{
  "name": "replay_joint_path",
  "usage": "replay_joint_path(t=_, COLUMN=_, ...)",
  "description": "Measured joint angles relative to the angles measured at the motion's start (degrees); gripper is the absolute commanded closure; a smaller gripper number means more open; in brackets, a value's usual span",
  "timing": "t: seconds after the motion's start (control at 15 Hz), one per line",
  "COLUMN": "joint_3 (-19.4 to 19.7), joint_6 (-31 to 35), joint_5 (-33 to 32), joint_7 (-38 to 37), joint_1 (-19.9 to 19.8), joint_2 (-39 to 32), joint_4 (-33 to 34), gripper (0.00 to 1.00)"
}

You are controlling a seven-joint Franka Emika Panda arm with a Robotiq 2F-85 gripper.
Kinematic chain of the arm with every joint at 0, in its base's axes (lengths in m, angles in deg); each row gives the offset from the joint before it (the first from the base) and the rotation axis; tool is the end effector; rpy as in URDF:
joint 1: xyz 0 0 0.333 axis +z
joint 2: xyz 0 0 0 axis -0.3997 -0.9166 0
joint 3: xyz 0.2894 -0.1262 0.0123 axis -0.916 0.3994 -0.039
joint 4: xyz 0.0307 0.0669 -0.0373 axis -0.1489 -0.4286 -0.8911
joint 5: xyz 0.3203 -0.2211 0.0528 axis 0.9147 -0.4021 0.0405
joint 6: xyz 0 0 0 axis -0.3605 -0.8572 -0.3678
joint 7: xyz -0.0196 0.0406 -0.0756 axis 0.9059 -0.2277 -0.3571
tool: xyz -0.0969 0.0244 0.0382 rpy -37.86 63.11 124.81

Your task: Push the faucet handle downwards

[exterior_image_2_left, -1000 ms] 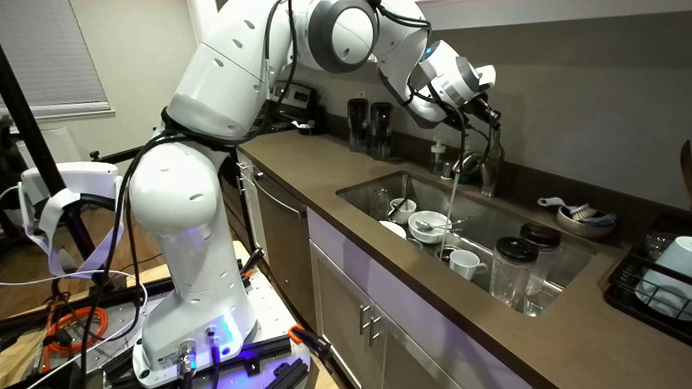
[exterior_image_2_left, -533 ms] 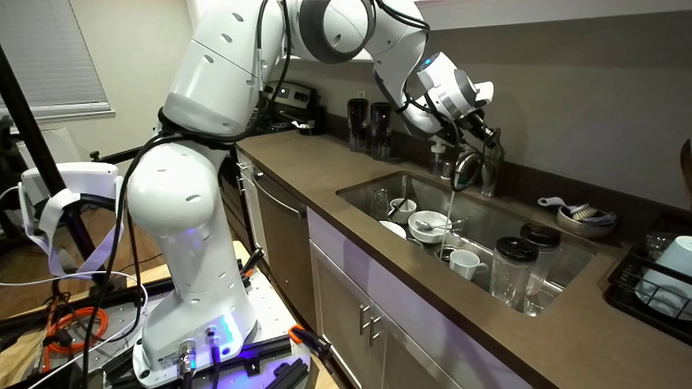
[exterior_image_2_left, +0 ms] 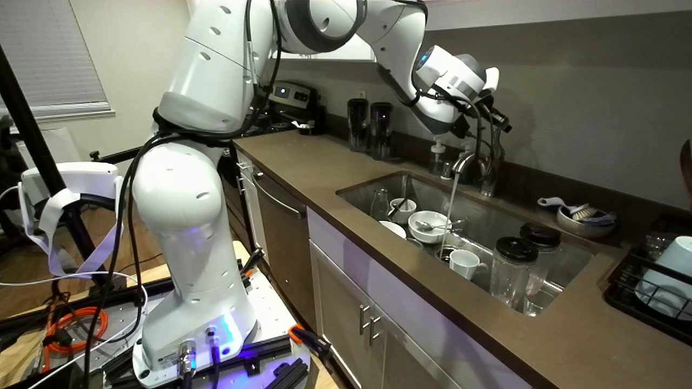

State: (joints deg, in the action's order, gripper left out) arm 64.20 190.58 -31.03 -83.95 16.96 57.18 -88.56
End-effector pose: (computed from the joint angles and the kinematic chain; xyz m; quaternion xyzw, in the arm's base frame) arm 0.7273 -0.0394 0.4033 0.8401 -0.2454 0.4791 0.0675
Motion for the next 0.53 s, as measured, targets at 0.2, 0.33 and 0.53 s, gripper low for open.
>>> replay_joint_path(t=0.2, joint_3=1.48, joint_6=1.22, joint_5=-2.79, joint_7=-5.6, joint_1=1.32, joint_2=-0.15, joint_4=1.7, gripper=0.96)
replay_joint_path(t=0.33, joint_3=1.58, joint_6=2.4, joint_5=-2.83, joint_7=-6.97, joint_1=1.56, joint_2=-0.85, joint_4=2.79, gripper=0.96)
replay_joint_path(t=0.53, joint_3=1.59, joint_6=5.09, joint_5=-2.83, joint_7=-7.83, joint_1=1.57, joint_2=-2.77, joint_4=5.1, gripper=0.96)
